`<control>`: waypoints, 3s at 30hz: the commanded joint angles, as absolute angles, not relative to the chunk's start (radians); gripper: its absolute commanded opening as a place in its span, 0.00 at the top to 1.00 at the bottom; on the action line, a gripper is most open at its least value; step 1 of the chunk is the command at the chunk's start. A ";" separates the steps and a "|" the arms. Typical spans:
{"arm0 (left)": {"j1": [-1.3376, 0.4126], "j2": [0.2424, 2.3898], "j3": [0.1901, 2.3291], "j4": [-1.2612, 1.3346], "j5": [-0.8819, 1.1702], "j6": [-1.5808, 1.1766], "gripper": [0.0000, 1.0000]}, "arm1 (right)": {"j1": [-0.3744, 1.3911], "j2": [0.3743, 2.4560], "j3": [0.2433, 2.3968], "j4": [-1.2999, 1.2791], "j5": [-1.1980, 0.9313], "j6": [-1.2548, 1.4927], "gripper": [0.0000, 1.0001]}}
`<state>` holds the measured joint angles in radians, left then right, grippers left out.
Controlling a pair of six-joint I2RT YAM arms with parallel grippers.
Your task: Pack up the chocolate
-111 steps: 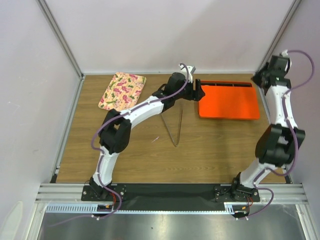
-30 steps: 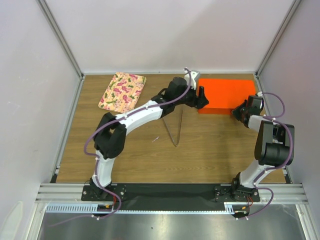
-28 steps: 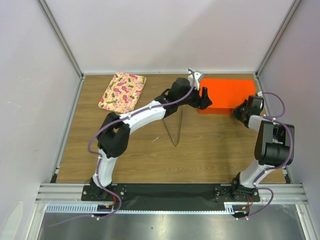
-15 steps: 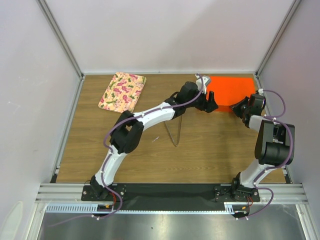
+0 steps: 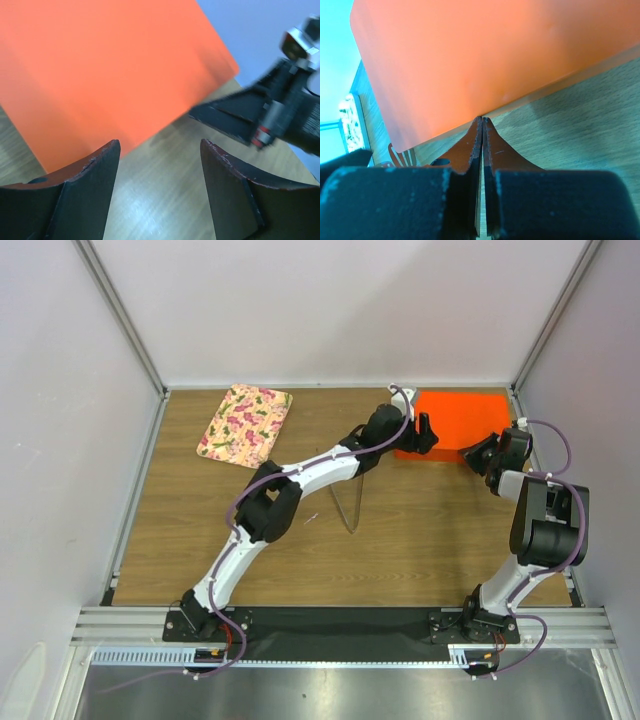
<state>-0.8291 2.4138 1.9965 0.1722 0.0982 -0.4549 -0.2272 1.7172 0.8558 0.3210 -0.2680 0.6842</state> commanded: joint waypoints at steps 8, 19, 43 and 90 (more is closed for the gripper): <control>-0.833 2.505 2.105 0.137 -0.047 -0.497 0.27 | -0.238 1.732 0.890 0.362 -0.293 0.683 1.00; -0.828 2.554 2.163 0.095 -0.041 -0.509 0.27 | -0.256 1.648 0.911 0.282 -0.339 0.661 1.00; -0.795 2.485 2.105 0.158 0.103 -0.575 0.23 | -0.281 2.440 1.955 -0.097 -0.173 0.617 1.00; -0.638 2.261 1.934 0.020 0.187 -0.495 0.17 | -0.127 2.157 1.915 -0.141 -0.091 0.632 0.50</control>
<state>-0.6487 2.2433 1.9034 0.0025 0.1444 -0.4709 -0.1314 2.1818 1.8786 -0.1226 -0.0944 0.6064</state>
